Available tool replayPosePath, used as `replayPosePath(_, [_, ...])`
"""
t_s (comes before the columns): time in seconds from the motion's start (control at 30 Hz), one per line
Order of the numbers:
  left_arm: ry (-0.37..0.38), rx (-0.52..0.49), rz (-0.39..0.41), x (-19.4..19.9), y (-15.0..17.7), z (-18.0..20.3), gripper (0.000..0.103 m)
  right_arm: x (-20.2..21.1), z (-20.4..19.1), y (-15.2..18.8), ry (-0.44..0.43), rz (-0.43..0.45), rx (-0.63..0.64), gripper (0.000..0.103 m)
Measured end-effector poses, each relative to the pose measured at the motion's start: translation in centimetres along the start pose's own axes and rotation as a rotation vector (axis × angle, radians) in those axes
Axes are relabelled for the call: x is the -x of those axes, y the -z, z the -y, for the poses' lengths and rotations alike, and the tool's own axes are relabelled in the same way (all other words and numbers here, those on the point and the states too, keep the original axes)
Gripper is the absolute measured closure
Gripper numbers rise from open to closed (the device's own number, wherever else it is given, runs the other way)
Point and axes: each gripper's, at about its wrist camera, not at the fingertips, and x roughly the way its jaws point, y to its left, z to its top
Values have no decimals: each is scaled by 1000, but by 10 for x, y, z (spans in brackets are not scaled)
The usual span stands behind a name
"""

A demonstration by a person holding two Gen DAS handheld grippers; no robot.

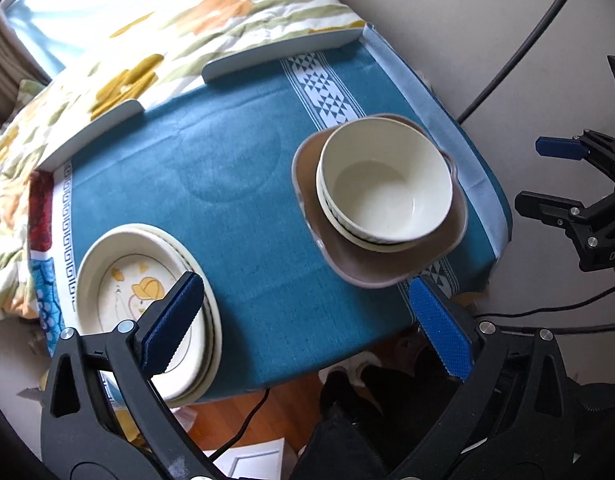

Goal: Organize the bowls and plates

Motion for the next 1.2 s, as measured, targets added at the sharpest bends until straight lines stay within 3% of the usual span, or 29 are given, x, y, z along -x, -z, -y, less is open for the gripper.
replayPosePath(0.23, [22,-12,-110,-48,-12,1,4,-54,5,-1,-29,-171,20,12])
replayPosePath(0.3, [36,-10,-148,-61,-13,0,8,-65,3,-4,-41,-193,32,12])
replayPosePath(0.37, [53,-5,-191,-74,-13,-1,21,-77,-1,-7,-47,-222,57,14])
replayPosePath(0.43, [70,0,-224,-85,-13,-1,26,-86,-5,-10,-53,-250,75,28])
replayPosePath(0.5, [101,8,-242,-95,-14,-1,28,-95,-7,-13,-73,-271,84,33])
replayPosePath(0.57, [122,8,-260,-103,-16,2,43,-103,-7,-13,-72,-289,92,36])
replayPosePath(0.67, [146,6,-282,-115,-17,8,53,-115,-5,-11,-88,-313,92,46])
replayPosePath(0.7, [160,8,-285,-118,-16,11,55,-119,-5,-9,-92,-321,91,51])
replayPosePath(0.77, [181,19,-284,-124,-16,14,68,-123,-5,-8,-121,-319,80,55])
replayPosePath(0.83, [188,23,-271,-127,-16,17,75,-127,-5,-7,-153,-317,70,70])
replayPosePath(0.93, [166,11,-244,-128,-12,21,78,-129,-7,-3,-210,-301,62,81])
replayPosePath(1.2, [147,9,-192,-124,-3,28,78,-118,-11,4,-200,-237,77,82])
